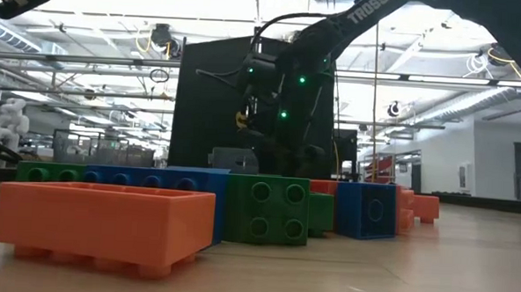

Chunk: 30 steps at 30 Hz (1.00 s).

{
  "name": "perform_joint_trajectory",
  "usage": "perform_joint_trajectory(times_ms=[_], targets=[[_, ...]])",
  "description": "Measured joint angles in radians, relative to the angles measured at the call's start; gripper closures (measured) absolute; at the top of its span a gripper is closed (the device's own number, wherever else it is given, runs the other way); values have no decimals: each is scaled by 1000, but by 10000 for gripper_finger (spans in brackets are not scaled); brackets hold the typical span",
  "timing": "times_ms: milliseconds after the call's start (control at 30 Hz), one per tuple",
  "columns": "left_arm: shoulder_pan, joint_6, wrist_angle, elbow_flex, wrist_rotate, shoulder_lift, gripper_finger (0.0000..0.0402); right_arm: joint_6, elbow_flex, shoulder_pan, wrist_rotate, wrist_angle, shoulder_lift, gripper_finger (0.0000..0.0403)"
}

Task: Sort blocks
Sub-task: Put the blue game piece into the bottom left black transparent bin

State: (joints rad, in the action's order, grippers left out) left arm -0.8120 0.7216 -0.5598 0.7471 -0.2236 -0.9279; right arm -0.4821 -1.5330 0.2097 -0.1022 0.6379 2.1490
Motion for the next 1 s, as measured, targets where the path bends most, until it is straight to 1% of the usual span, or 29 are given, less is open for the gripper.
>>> perform_joint_trajectory(times_ms=[100,200,367,500,600,700,733,833,933,1000], targets=[[0,-6,0,0,-50,0,148,24,0,-9,-5,-1,0,283],[0,-28,2,0,-143,0,148,46,1,-23,-5,2,-9,283],[0,-132,13,0,-352,0,148,61,2,-59,-13,-11,-67,283],[0,-229,81,0,-557,0,148,78,2,-100,-121,-47,-153,283],[0,-332,170,-1,-711,0,148,114,2,-143,-181,-142,-230,283],[0,-461,289,-1,-845,-2,148,206,1,-197,-219,-317,-298,283],[0,-514,341,-2,-873,-2,148,247,1,-218,-237,-376,-312,283],[1,-706,546,-27,-904,-2,148,383,1,-275,-241,-533,-348,283],[1,-876,745,-55,-860,-2,148,489,0,-326,-240,-645,-361,283],[1,-956,849,-69,-796,-1,148,563,1,-359,-241,-707,-360,283]])
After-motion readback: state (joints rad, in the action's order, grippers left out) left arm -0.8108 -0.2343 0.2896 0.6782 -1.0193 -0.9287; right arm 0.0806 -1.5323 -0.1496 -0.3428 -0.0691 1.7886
